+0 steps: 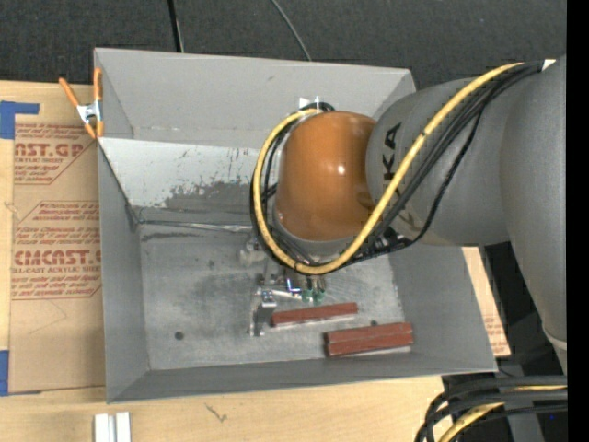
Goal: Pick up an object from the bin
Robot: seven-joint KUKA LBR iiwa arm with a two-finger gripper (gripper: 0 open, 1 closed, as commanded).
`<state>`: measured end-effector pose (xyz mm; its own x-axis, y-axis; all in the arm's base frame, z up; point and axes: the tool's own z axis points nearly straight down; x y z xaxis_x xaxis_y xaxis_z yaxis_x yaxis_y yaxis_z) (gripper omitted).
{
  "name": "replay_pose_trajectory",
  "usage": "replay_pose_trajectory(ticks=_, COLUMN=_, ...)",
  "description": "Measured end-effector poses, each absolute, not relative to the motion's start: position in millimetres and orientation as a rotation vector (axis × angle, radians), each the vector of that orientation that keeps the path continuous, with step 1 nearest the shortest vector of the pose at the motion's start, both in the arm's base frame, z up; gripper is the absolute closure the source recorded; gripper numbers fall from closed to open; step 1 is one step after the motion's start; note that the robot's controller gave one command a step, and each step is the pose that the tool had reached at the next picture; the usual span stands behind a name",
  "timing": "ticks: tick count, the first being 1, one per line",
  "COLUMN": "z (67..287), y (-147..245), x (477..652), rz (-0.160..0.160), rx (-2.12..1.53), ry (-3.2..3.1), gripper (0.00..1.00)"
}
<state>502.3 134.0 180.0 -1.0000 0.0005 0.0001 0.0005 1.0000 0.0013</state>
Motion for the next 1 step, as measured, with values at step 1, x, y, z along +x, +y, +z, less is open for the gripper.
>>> replay_pose_trajectory(ticks=1, z=180.0, y=134.0, x=502.3, rz=-0.002, rx=-0.001, ry=-3.142, gripper=0.0)
